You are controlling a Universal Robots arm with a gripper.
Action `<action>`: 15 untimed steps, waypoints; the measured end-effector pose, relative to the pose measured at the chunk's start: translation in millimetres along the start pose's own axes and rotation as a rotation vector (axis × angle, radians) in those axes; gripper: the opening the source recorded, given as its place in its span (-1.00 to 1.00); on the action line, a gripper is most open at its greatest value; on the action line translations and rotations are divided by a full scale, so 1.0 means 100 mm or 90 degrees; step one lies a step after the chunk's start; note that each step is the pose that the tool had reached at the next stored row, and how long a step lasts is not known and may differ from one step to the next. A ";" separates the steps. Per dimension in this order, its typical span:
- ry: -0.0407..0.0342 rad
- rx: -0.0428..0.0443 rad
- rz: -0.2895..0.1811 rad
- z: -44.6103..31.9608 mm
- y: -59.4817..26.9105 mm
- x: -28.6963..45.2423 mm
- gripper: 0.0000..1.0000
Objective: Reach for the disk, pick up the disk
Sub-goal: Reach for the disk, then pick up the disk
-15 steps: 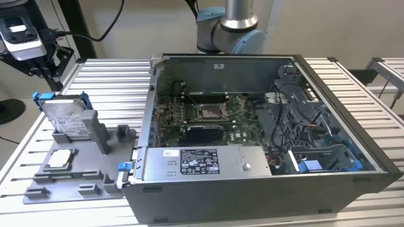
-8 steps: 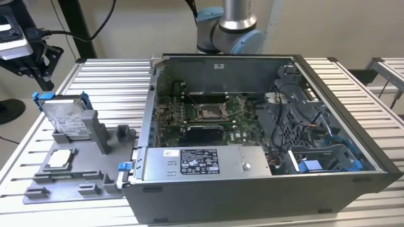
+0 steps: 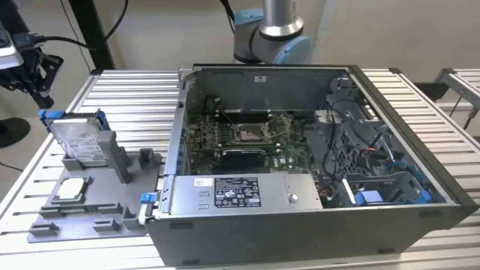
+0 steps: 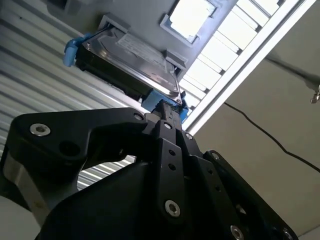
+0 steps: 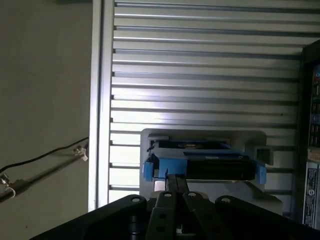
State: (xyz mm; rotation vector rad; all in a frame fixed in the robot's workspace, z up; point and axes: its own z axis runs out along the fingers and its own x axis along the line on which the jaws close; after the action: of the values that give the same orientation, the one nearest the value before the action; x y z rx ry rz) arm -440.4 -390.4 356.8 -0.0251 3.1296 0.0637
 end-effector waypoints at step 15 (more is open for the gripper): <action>0.0010 0.0012 -0.062 0.001 0.004 0.038 -1.00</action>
State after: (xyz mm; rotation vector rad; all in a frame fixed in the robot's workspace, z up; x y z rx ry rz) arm -444.2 -390.1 356.6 -0.1784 3.1244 0.0598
